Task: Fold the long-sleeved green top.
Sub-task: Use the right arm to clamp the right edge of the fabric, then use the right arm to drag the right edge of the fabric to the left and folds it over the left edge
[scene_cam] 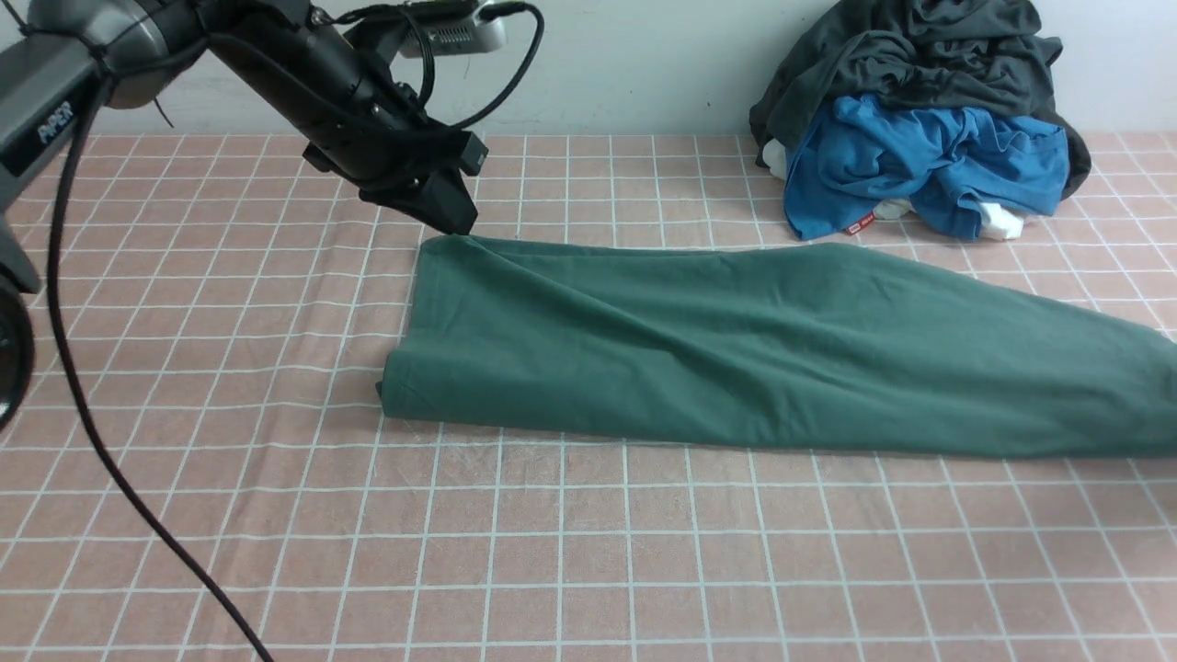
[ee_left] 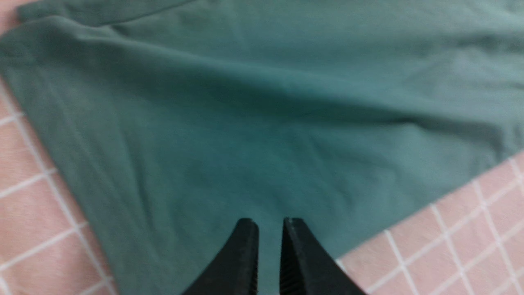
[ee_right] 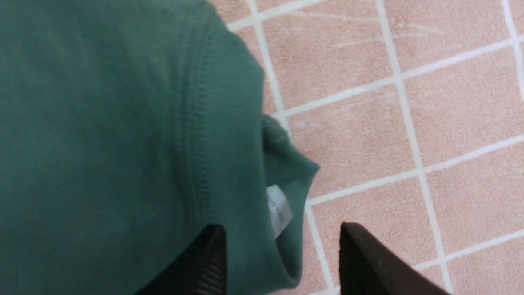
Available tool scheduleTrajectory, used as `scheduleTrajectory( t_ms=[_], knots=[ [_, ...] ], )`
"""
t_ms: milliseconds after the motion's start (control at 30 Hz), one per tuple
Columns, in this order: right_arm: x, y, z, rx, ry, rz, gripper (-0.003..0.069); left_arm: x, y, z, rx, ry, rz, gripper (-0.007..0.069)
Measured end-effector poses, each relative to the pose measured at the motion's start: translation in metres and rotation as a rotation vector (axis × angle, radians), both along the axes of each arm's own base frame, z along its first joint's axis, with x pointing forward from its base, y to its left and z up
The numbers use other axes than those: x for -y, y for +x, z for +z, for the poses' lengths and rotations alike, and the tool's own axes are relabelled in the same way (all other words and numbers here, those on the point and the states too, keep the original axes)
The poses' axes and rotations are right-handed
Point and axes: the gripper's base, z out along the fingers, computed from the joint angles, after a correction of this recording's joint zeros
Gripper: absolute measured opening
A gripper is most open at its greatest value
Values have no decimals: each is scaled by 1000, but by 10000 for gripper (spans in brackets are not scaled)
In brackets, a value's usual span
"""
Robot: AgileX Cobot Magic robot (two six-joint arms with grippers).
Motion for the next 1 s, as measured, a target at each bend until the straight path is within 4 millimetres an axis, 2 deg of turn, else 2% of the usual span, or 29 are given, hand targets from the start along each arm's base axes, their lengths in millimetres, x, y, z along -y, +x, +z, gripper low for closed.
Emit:
scheduleTrajectory(
  t_ms=[33, 100, 200, 233, 267, 300, 333, 467, 500, 533, 567, 600, 633, 700, 767, 800, 833, 867, 900, 967, 1000],
  knots=[
    [3, 1, -11, -7, 11, -12, 419, 2, -14, 10, 35, -27, -5, 20],
    [4, 3, -28, -20, 41, -26, 453, 0, -34, 29, 122, -40, 14, 3],
    [3, 7, -35, -8, 54, -18, 441, -8, -72, 62, 266, -43, 52, -4],
    [3, 7, -35, -7, 52, -10, 408, -12, -83, 66, 297, -32, 69, -4],
    [3, 7, -35, -7, 52, -10, 408, -14, -86, 67, 299, -26, 70, -4],
    [3, 8, -35, -2, 44, 5, 326, -22, -106, 77, 357, -7, 97, -4],
    [3, 8, -34, 1, 43, 9, 279, -27, -120, 85, 396, 6, 113, -4],
    [2, 11, -23, 3, 26, 43, 52, -58, -176, 90, 472, 79, 216, -4],
    [4, 13, -11, 19, 6, 53, 27, -66, -191, 84, 466, 98, 248, -4],
    [4, 13, -9, 21, 0, 56, 24, -68, -197, 84, 467, 99, 262, -4],
    [6, 16, 15, 59, -33, 67, 20, -78, -220, 81, 480, 118, 306, -4],
    [7, 17, 32, 89, -59, 74, 20, -84, -235, 72, 467, 137, 334, -4],
    [8, 18, 46, 113, -78, 77, 20, -87, -244, 72, 475, 142, 351, -4],
    [8, 19, 84, 182, -117, 81, 20, -95, -268, 55, 451, 156, 402, -4],
    [-2, 20, 130, 276, -127, 90, 20, -97, -285, 33, 397, 148, 447, -4],
    [-11, 19, 147, 309, -115, 103, 20, -97, -290, 22, 365, 139, 461, -4],
    [-15, 19, 152, 314, -111, 112, 20, -97, -291, 20, 359, 138, 460, -4],
    [-36, 21, 170, 352, -85, 153, 20, -96, -293, 8, 314, 130, 465, -4],
    [-54, 23, 179, 373, -72, 195, 20, -96, -294, 0, 285, 130, 466, -4],
    [-102, 31, 191, 405, -43, 304, 20, -96, -292, -13, 238, 138, 464, -4],
    [-119, 33, 191, 411, -31, 339, 20, -97, -291, -16, 231, 142, 461, -4]
  ],
)
